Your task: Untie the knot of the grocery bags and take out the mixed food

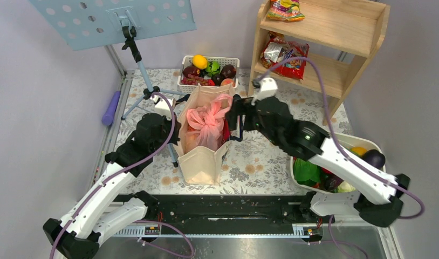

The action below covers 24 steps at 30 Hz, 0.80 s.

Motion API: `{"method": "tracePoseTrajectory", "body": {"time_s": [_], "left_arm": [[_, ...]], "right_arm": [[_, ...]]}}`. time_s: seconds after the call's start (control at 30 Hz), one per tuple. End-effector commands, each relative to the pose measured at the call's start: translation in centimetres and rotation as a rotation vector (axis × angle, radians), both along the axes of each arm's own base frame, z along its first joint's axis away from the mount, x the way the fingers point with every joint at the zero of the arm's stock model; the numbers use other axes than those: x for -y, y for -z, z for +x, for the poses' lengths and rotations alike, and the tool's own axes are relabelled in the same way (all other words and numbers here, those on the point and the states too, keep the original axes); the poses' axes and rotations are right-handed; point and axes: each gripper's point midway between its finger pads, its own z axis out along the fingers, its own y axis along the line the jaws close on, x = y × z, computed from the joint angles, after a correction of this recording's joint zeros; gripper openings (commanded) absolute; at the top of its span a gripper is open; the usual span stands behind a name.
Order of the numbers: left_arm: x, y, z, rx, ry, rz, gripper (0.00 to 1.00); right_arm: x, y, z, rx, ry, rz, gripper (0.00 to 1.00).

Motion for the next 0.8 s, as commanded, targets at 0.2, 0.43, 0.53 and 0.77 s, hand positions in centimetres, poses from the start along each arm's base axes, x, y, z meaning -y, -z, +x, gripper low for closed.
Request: {"method": "tracePoseTrajectory", "body": {"time_s": [0.2,0.43,0.53,0.77], "left_arm": [[1.4,-2.3,0.4,0.089,0.053,-0.035,0.00],[1.7,-2.4,0.2,0.091,0.067,-0.030,0.00],[1.4,-2.3,0.3,0.093,0.053,-0.020,0.00],[1.5,-2.3,0.3,0.091,0.058,-0.018,0.00]], "right_arm": [[-8.8,1.7,2.1,-0.015,-0.181,-0.201,1.00],[-11.2,5.4,5.0,-0.031,-0.172,-0.336,1.00],[-11.0,7.2,6.1,-0.107,-0.111,-0.327,0.99],[-13.1,12.6,6.3,-0.229,-0.116,-0.347,1.00]]}}
